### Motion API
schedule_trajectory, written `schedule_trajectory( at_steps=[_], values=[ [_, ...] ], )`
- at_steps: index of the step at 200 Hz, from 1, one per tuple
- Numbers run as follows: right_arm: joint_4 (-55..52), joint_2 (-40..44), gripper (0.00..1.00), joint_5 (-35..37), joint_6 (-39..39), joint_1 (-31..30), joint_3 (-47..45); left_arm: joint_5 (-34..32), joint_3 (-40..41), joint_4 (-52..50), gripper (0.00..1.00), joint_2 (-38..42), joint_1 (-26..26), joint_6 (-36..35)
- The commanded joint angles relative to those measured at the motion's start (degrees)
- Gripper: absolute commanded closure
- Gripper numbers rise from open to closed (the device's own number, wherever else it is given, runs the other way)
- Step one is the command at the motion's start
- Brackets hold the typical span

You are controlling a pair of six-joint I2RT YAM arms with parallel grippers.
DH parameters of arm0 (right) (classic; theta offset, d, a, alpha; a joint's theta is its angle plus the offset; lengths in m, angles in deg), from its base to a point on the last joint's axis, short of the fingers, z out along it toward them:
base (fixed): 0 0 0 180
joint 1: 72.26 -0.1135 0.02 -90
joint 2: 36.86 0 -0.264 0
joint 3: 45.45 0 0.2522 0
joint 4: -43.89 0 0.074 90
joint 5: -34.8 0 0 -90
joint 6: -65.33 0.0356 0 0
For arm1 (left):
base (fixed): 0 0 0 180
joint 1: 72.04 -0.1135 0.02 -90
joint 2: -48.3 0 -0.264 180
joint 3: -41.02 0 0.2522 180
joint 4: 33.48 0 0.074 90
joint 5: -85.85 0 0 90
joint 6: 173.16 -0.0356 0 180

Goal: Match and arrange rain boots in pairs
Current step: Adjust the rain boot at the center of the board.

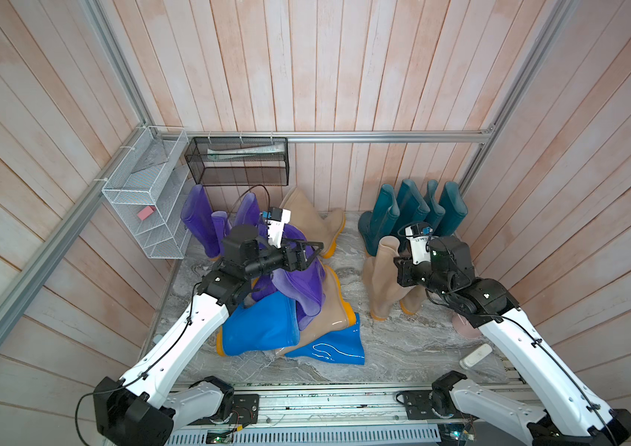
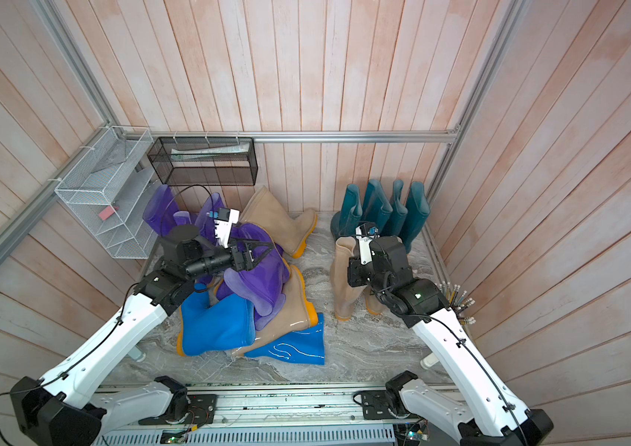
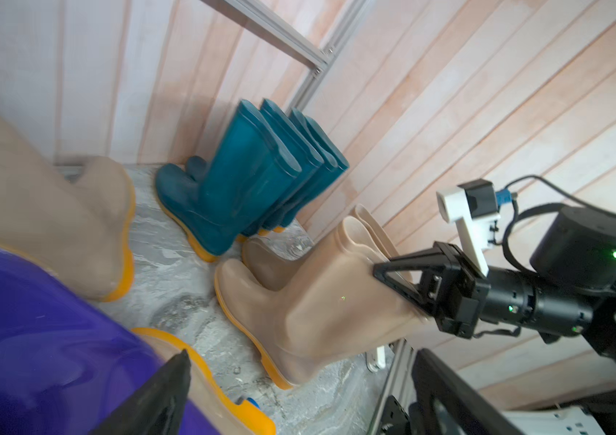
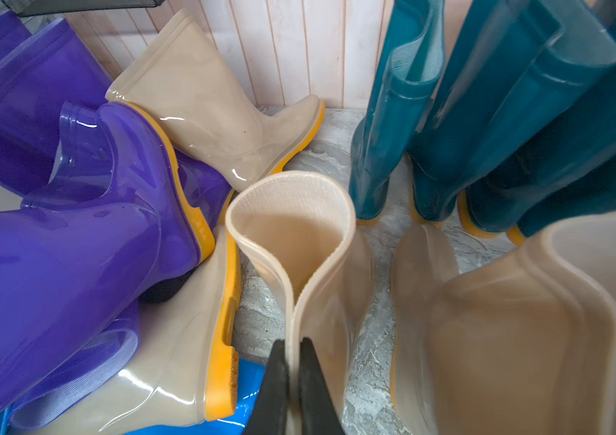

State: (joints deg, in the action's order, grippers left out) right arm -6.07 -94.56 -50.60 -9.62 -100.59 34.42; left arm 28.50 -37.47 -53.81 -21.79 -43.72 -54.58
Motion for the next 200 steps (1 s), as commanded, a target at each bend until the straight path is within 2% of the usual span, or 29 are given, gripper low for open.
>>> schedule_trajectory(
  at_steps=[1, 27, 62, 97, 133, 157, 200],
  values=[
    [5.49, 0.29, 1.00, 3.32, 1.37, 1.12, -0.01, 2.06, -1.42, 4.92, 0.06, -1.95, 1.50, 2.03],
    [7.23, -0.43, 1.00, 1.19, 1.19, 5.82, -1.65, 1.98, -0.35, 6.64, 0.06, -2.52, 1.83, 3.07],
    [10.91, -0.40, 1.00, -0.14, 1.84, 8.08, -4.32, 1.10, 1.52, 6.41, 0.05, -1.34, 1.83, 2.55],
    [10.74, -0.99, 1.00, -2.40, 1.93, 8.02, -3.94, 0.45, 2.10, 5.69, 0.05, -0.50, 1.83, 1.98],
    [9.65, 0.22, 1.00, -8.65, 1.36, 6.73, -2.54, 0.15, 2.09, 5.93, 0.04, -0.56, 1.84, 1.73],
    [9.22, -0.35, 1.00, -7.44, 1.02, 3.35, -1.61, -0.13, 1.81, 6.13, 0.04, -1.02, 1.87, 1.57],
    [12.81, -1.79, 1.00, -7.28, 1.02, 3.15, -3.91, -3.08, 0.93, 4.05, 0.04, 0.61, 1.11, -0.17]
  ],
)
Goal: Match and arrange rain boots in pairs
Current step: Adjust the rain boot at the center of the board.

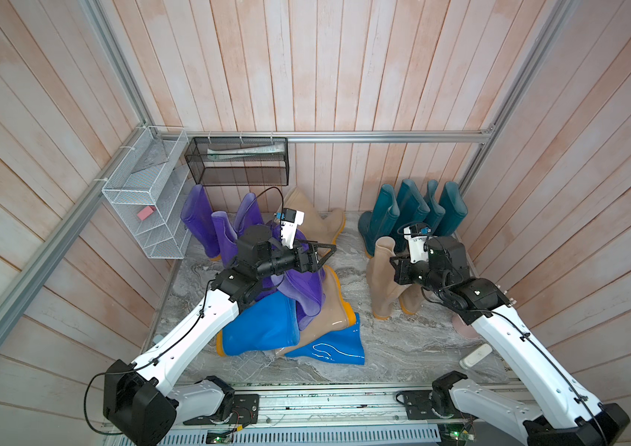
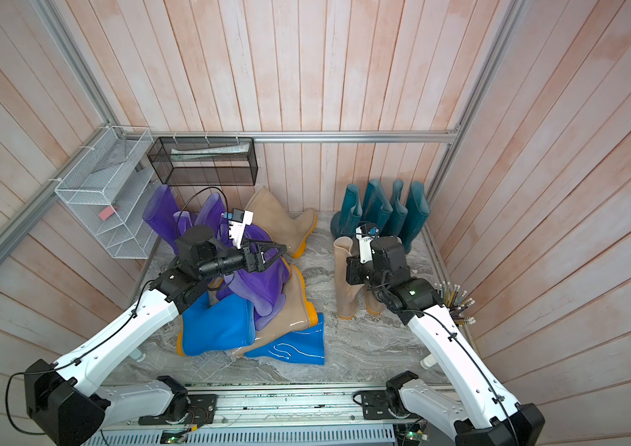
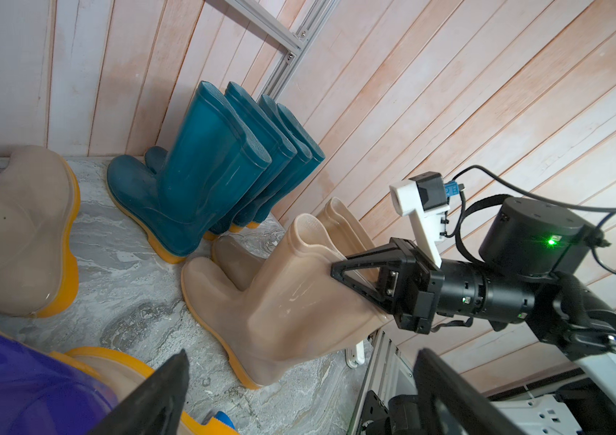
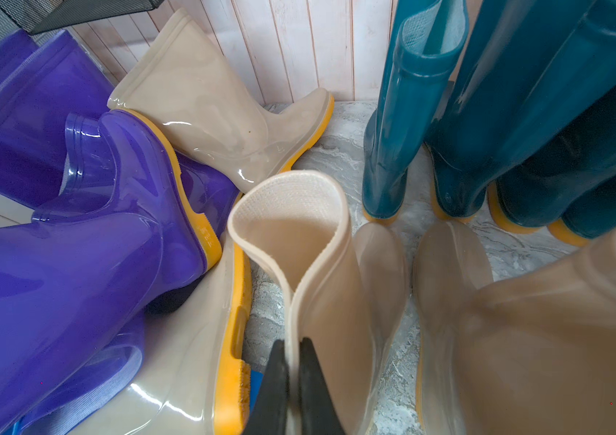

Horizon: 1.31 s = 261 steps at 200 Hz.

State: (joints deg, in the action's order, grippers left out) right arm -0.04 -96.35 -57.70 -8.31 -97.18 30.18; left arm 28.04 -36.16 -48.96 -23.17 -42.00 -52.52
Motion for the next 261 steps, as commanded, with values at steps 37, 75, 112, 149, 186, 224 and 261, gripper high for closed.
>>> schedule_trajectory(
  at_steps=[37, 75, 112, 149, 186, 224, 261],
  values=[
    [10.98, -1.63, 1.00, -4.67, 0.93, -0.54, -1.45, -3.81, 0.85, -3.02, 0.04, 4.92, -5.78, -1.56],
    [14.91, -4.41, 1.00, -7.66, 2.24, -1.85, -1.47, -3.89, 1.20, -3.99, 0.03, 5.89, -10.40, -1.91],
    [18.05, -6.91, 1.00, -7.67, 3.83, -3.63, -0.56, -4.40, -0.99, -4.94, 0.03, 3.60, -11.64, -2.71],
    [19.08, -8.31, 1.00, -7.78, 3.99, -3.63, -1.00, -4.23, -1.93, -4.96, 0.02, 2.30, -11.72, -2.95],
    [19.38, -7.48, 1.00, -7.67, 3.90, -3.72, -2.19, -4.27, -2.12, -4.79, 0.02, 1.80, -11.76, -3.18],
    [18.66, -7.41, 1.00, -7.13, 3.31, -3.72, -2.26, -3.62, -2.76, -4.35, 0.03, 0.49, -11.76, -3.08],
    [18.33, -7.32, 0.92, -7.85, 3.18, -3.72, -2.30, -4.12, -4.31, -5.12, 0.03, -1.07, -11.76, -4.06]
  ],
)
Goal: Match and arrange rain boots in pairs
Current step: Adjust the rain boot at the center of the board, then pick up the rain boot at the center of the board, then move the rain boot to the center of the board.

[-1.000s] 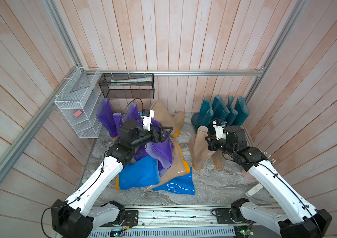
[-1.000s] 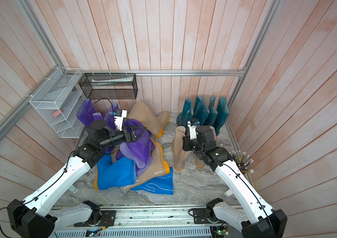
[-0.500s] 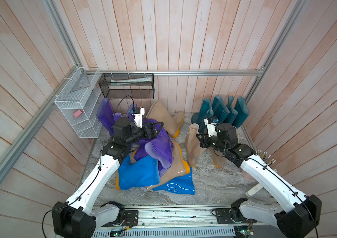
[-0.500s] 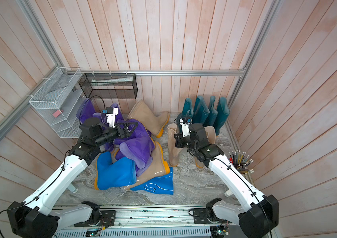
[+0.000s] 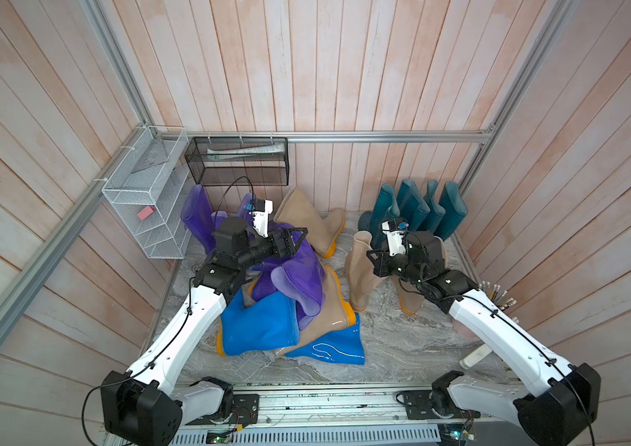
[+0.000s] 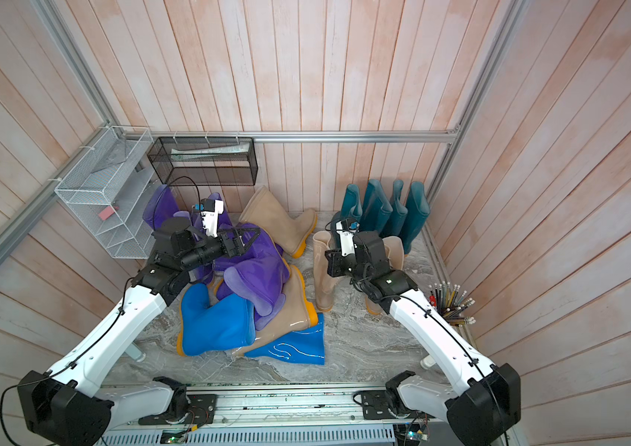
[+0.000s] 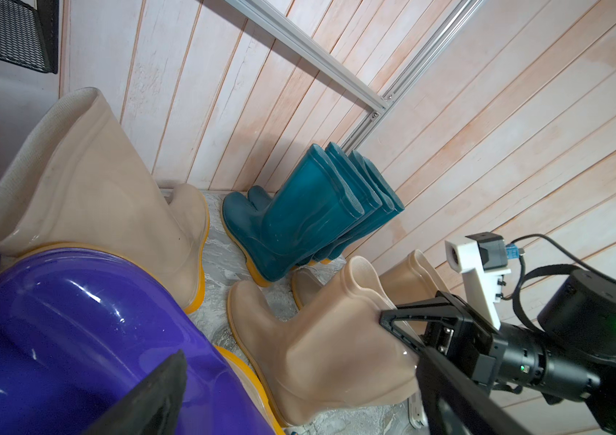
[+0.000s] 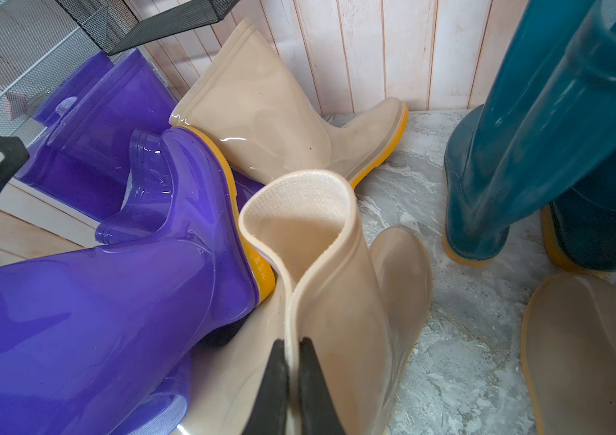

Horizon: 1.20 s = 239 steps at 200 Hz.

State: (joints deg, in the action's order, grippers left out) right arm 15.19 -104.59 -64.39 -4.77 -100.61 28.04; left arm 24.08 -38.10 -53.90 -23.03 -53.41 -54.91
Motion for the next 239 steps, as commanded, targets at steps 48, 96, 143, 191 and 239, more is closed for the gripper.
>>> schedule_trajectory(
  at_steps=[48, 96, 143, 191, 239],
  values=[
    [0.52, 2.15, 0.79, 1.40, -1.78, -0.29, 2.35, -1.63, -4.05, 0.36, 0.03, -4.05, -0.35, -2.32],
    [-1.87, 2.78, 0.70, 3.17, -2.95, -0.29, 3.56, -1.07, -4.38, 1.01, 0.03, -5.24, -0.35, -1.95],
    [-4.46, 9.02, 0.42, 5.85, -3.09, -0.60, 2.64, -0.24, -2.98, 1.12, 0.03, -3.36, -0.35, -1.58],
    [-11.05, 11.31, 0.34, 4.92, -1.84, -4.50, -1.32, 0.37, 0.79, 1.35, 0.03, 0.30, -0.35, -0.41],
    [-20.41, 17.38, 0.35, 25.33, -2.39, -4.82, 5.30, -6.43, -1.34, -2.22, 0.05, 1.77, 9.39, -5.17]
  ],
)
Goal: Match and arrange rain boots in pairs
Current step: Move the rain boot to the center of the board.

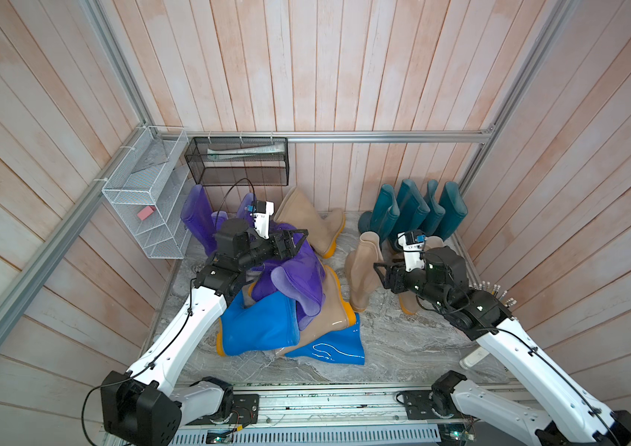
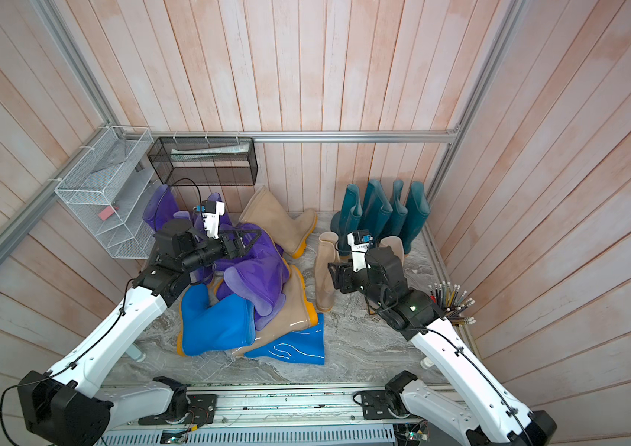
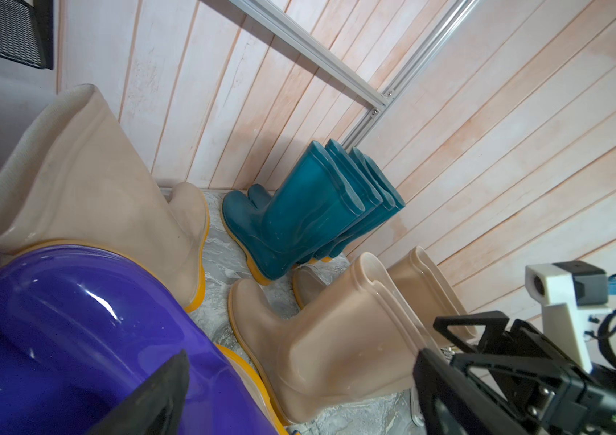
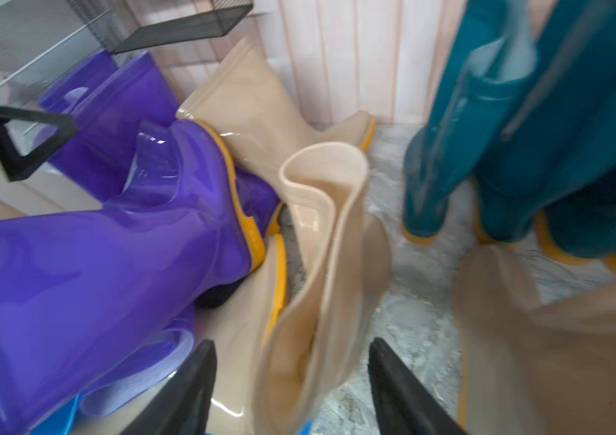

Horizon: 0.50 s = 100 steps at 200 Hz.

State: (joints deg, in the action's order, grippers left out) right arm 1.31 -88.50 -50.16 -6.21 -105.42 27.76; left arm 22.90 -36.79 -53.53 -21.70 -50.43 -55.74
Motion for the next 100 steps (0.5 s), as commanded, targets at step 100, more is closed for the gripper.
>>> schedule_trajectory(
  at_steps=[100],
  values=[
    [-4.43, -0.36, 0.11, 7.57, -1.19, 22.15, -1.91, -24.63, -16.28, -11.20, 0.05, -16.54, 31.72, -7.54]
  ],
)
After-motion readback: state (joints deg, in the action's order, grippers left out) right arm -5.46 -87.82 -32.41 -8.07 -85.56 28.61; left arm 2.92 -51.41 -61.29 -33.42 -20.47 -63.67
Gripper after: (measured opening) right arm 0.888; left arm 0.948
